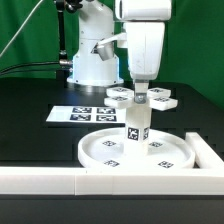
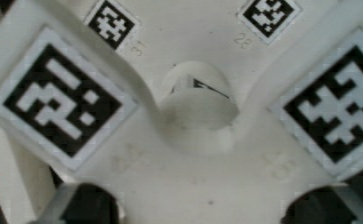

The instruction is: Assemble round table

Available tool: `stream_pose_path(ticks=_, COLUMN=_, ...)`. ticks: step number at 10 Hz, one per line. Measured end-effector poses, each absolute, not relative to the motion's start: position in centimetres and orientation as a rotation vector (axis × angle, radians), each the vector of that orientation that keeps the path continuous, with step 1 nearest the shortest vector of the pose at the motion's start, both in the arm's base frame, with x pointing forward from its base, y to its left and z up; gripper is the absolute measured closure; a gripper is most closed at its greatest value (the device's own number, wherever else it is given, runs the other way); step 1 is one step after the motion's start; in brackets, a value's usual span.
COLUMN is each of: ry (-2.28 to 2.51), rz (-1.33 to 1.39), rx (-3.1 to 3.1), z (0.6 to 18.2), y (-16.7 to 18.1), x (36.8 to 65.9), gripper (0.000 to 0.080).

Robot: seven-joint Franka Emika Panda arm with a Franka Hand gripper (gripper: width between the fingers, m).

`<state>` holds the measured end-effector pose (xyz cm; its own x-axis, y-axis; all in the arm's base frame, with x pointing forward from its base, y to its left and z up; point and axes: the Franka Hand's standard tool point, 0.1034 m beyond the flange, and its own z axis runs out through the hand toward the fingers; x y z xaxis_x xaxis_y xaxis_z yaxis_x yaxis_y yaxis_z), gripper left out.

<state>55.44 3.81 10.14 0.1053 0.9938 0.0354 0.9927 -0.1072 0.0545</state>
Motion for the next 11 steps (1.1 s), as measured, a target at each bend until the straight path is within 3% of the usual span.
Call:
stream_pose_path(ticks=7, ry=1.775, rz=0.104, rx=2.582, z=10.09, y=3.69, x=55.44, gripper=0.0360)
stream_pose_path(ticks=11, ry=1.037, rz=0.131, rx=2.981, z=10.10, y=3.86, x=55.43, gripper=0.0359)
